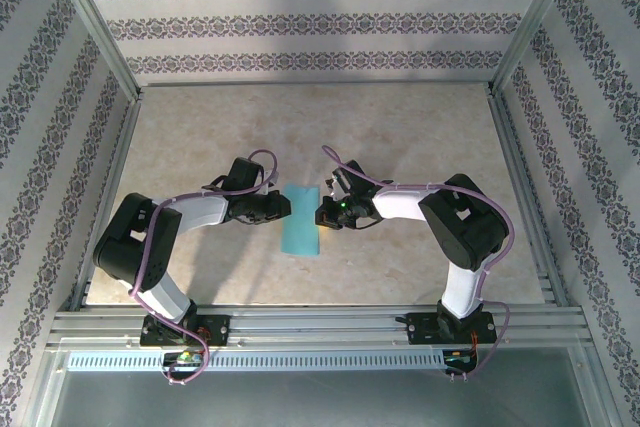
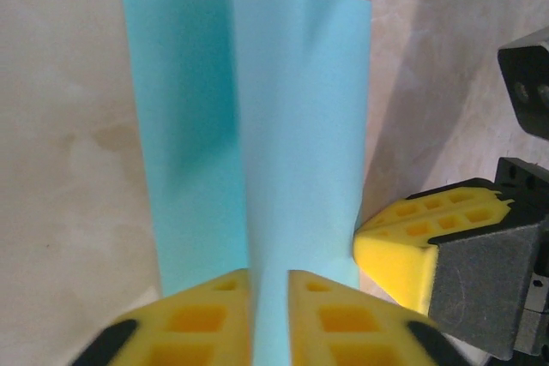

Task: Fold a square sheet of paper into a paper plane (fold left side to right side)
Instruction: Third fold the triangle at the center of the table.

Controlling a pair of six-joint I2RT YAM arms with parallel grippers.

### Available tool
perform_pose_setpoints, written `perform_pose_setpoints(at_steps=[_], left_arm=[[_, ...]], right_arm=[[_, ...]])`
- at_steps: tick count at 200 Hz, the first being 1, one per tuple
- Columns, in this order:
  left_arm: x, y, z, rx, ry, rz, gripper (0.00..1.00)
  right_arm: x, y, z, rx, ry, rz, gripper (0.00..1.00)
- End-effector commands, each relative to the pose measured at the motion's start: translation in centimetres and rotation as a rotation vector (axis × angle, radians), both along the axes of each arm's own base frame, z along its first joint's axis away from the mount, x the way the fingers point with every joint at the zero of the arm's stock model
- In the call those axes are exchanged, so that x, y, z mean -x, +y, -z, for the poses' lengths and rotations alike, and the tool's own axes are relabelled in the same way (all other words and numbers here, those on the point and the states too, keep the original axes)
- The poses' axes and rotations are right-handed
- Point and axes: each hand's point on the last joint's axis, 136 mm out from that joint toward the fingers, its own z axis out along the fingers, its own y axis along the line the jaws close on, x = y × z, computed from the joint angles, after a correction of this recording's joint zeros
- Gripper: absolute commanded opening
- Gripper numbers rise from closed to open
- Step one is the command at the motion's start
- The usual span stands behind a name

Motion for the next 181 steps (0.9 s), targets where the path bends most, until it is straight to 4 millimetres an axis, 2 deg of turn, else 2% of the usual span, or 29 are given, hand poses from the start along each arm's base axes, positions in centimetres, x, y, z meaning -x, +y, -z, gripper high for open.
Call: perform_pose_setpoints(at_steps=[1,7,20,59,89,113,138,164,174,181], left_arm=[[0.1,0.6,-0.2,-0.018,0.009,-0.017,0.07],[0.1,0.6,-0.3,-0.014,0.012,-0.021,0.04],[0.0,0.5,-0.7,-0.001,0.016,-0.030,0.00],[-0.1,0.3,-1.5,0.023,0.065,-0.075,0.00],[-0.5,-0.2,-1.8,0.062,0.108,-0.112,0.00],[-0.8,-0.4,-1.9,0.071,0.133,-0.140,0.00],[-1.1,-0.6,-1.7,0.092,0.161,-0.160,0.00],[-1.2,-1.0,-1.5,0.116,0.182,-0.171,0.00],[-1.1,-1.0,-1.5,0.115,0.183,-0.171,0.00],[-1.1,-0.9,-1.4,0.113,0.184,-0.173,0.00]], right_arm=[[0.4,-1.5,0.7,0.080,-0.023,-0.002,0.00],[0.2,-1.4,0.3,0.076,-0.041,-0.006,0.00],[-0.4,-1.4,-0.8,0.074,-0.093,-0.012,0.10],[-1.6,-2.7,-4.6,0.095,-0.287,-0.027,0.35],[-0.8,-3.4,-7.4,0.097,-0.457,-0.098,0.41],[1.3,-2.7,-9.1,0.131,-0.630,-0.222,0.46],[3.8,-1.4,-9.2,0.217,-0.785,-0.379,0.54],[6.1,0.1,-8.0,0.294,-0.862,-0.510,0.58],[6.7,0.5,-7.6,0.332,-0.889,-0.547,0.63],[7.2,0.9,-7.3,0.357,-0.907,-0.579,0.70]])
